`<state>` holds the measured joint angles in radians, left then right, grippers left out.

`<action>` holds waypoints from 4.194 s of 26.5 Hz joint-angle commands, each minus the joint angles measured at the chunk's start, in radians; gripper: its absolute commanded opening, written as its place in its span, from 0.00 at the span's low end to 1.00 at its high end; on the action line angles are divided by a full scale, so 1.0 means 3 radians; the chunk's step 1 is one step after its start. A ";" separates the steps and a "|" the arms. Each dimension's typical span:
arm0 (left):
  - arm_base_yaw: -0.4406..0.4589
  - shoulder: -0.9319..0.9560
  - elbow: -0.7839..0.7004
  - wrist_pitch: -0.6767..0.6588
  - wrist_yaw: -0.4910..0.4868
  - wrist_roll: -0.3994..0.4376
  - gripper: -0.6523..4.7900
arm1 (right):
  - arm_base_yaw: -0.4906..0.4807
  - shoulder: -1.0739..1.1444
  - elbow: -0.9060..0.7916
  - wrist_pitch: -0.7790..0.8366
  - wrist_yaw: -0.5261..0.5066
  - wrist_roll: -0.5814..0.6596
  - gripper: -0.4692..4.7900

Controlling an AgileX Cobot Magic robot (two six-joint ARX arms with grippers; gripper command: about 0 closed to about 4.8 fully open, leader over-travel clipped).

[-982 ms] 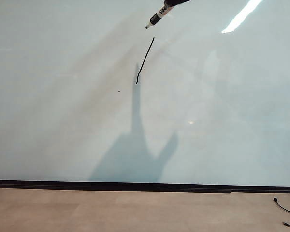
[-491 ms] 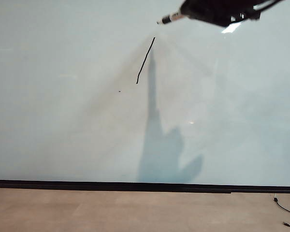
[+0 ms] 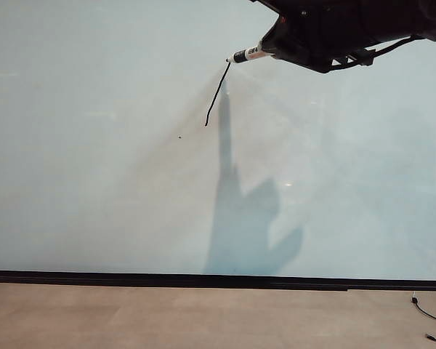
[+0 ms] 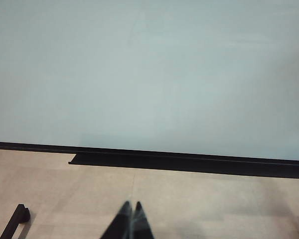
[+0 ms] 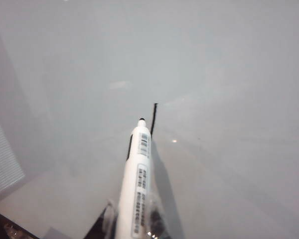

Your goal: Pick up the pen on the shelf to the right of the whiteboard and write the letter A.

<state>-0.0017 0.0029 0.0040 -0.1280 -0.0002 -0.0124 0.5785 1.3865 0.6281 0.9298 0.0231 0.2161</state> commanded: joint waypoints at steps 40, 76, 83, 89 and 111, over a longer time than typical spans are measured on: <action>0.0000 0.0001 0.0009 0.0031 0.0011 0.0014 0.11 | -0.0098 0.0131 0.0141 0.0032 0.0167 0.0036 0.08; 0.0000 0.0001 0.0009 0.0031 0.0011 0.0015 0.11 | -0.0051 0.0051 -0.0029 -0.0328 0.0478 0.0066 0.08; 0.0000 0.0001 0.0009 0.0031 0.0013 0.0015 0.11 | -0.0017 -0.0065 -0.0217 -0.0301 0.0631 0.0066 0.08; 0.0000 0.0001 0.0009 0.0031 0.0013 0.0014 0.11 | -0.0014 -0.0092 -0.0322 -0.0319 0.0655 0.0079 0.08; 0.0000 0.0001 0.0009 0.0031 0.0011 0.0015 0.11 | -0.0001 -0.0079 -0.0342 -0.0374 0.0685 0.0076 0.08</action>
<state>-0.0017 0.0029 0.0040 -0.1280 -0.0002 -0.0124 0.5743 1.3693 0.5224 0.7887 0.2413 0.2367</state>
